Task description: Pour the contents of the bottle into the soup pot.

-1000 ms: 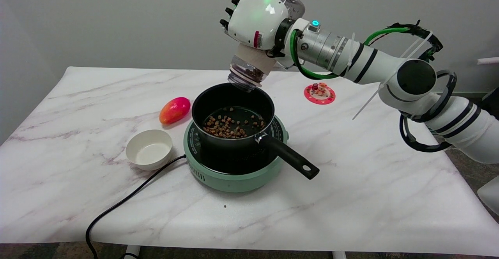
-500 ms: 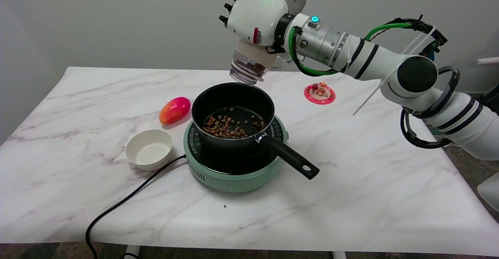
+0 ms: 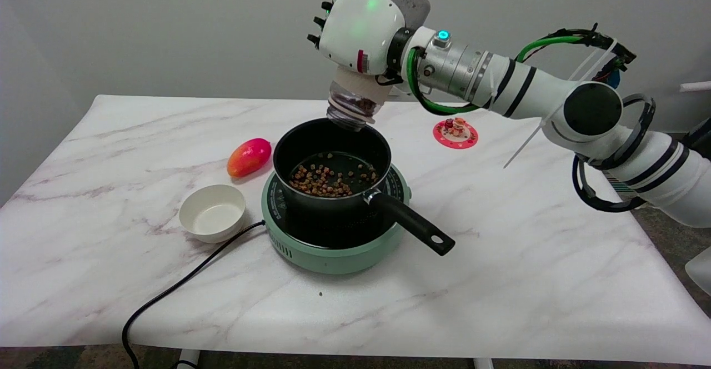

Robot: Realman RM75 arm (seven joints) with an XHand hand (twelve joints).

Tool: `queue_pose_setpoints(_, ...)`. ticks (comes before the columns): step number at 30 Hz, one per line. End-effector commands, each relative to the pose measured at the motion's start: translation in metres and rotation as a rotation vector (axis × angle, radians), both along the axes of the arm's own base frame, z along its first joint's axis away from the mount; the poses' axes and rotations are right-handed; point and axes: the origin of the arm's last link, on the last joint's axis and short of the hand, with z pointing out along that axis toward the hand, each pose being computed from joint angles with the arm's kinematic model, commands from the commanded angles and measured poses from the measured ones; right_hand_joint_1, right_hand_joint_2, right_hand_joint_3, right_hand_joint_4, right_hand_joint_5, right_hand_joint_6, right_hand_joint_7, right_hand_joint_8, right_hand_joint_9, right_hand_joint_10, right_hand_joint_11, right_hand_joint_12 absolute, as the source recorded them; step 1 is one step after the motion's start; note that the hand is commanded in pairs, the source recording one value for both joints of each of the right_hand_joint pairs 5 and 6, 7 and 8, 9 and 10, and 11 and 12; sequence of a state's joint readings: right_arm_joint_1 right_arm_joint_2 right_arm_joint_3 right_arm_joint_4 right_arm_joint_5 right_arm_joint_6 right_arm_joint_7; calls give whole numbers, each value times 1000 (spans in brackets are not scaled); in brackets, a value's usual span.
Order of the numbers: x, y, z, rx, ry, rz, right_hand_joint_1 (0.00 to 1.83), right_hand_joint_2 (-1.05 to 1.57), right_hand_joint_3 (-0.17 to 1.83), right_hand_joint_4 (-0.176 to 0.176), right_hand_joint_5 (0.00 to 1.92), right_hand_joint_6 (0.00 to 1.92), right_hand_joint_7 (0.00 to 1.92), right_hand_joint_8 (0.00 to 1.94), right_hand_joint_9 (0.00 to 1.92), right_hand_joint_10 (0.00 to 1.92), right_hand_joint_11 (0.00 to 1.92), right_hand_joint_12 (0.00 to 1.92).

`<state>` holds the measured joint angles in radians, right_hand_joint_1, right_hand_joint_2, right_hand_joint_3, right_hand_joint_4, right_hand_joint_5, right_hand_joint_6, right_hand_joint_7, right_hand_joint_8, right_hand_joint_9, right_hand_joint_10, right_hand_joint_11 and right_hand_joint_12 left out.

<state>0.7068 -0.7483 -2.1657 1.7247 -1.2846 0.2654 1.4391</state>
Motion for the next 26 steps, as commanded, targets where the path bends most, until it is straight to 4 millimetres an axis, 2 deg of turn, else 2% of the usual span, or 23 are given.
queue_pose_setpoints(1, -20, 4, -4, 6, -18, -73, 1647, 424, 1260, 0, 1920, 1920, 1920, 1920, 1436, 1436, 1152, 1152)
queue_pose_setpoints(6, -32, 4, -3, -1, -34, -117, 1647, 418, 1261, 0, 1920, 1920, 1920, 1920, 1436, 1436, 1151, 1151)
queue_pose_setpoints(16, -10, -2, 4, -28, -10, -37, 1648, 416, 1265, 0, 1920, 1920, 1920, 1920, 1435, 1435, 1151, 1151)
queue_pose_setpoints(26, -7, -3, 6, -39, -39, -41, 1645, 423, 1267, 0, 1920, 1920, 1920, 1920, 1435, 1435, 1150, 1150)
